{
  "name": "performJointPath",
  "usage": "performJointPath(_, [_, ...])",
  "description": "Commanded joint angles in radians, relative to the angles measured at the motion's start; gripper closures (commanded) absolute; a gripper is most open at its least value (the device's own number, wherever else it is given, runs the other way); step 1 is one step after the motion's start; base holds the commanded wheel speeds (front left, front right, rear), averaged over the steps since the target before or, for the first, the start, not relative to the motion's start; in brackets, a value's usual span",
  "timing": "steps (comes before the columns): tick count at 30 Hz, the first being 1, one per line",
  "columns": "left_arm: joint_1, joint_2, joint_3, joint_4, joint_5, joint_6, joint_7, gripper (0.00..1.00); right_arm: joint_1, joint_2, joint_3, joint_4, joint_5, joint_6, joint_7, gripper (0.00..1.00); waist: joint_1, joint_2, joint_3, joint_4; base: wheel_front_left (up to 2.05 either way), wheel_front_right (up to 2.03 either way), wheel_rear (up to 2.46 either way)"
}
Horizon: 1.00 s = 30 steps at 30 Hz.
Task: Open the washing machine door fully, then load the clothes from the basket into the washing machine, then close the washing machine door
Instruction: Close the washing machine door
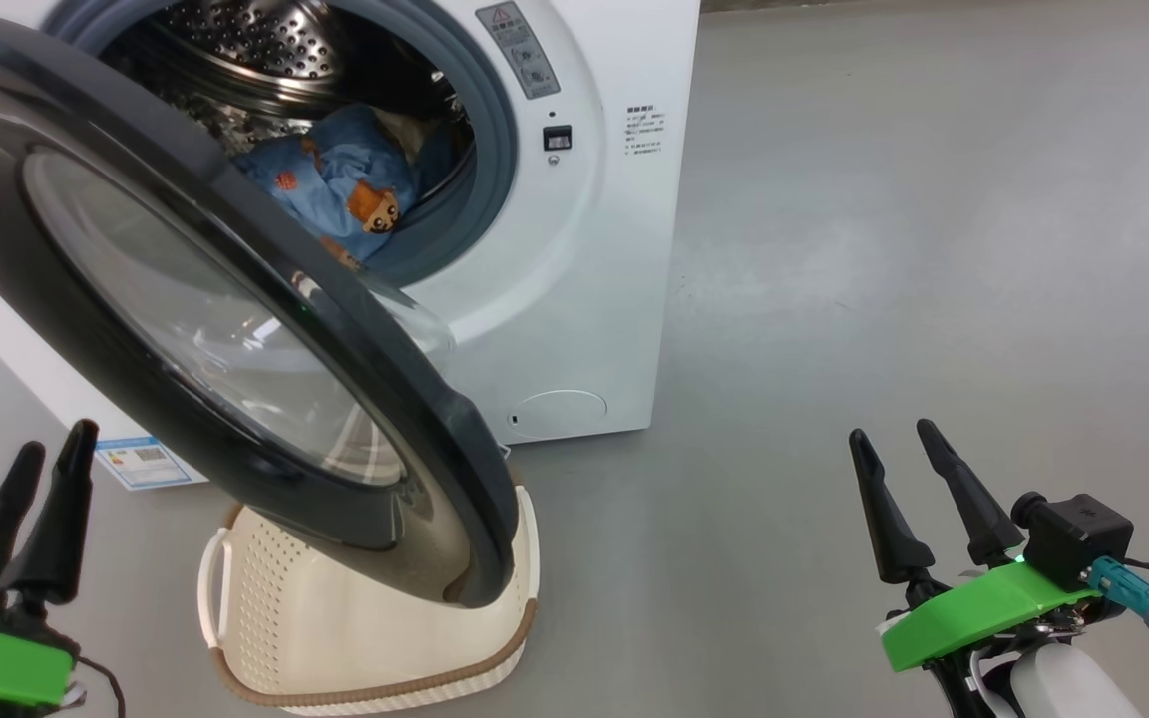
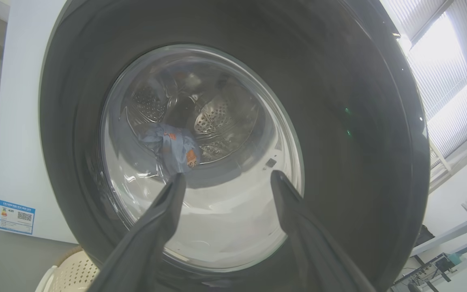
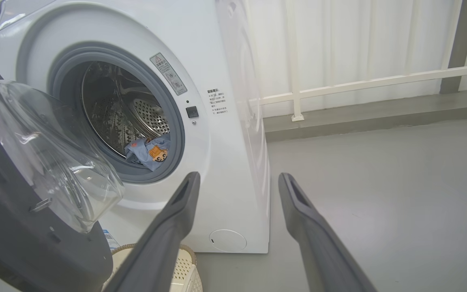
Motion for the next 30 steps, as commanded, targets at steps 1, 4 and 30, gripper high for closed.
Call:
performJointPath(1, [-0.017, 0.052, 0.024, -0.021, 0.031, -0.008, -0.046, 0.0, -0.013, -0.016, 0.013, -0.023, 0.002, 0.008, -0.012, 0.0, 0.0001, 0.0, 0.0, 0.002, 0.0, 0.0, 0.0])
performJointPath(4, [-0.003, 0.081, -0.015, 0.009, 0.093, -0.008, -0.138, 0.0, -0.013, -0.018, 0.015, -0.022, 0.002, 0.008, -0.012, 0.0, 0.0001, 0.0, -0.003, 0.004, 0.0, 0.0, 0.0])
performJointPath(30, [0.029, 0.052, -0.097, 0.294, 0.398, -0.008, -0.445, 0.0, -0.001, -0.042, 0.028, -0.018, 0.016, 0.008, -0.012, 0.0, 0.0001, 0.0, -0.032, 0.011, 0.0, 0.0, 0.0])
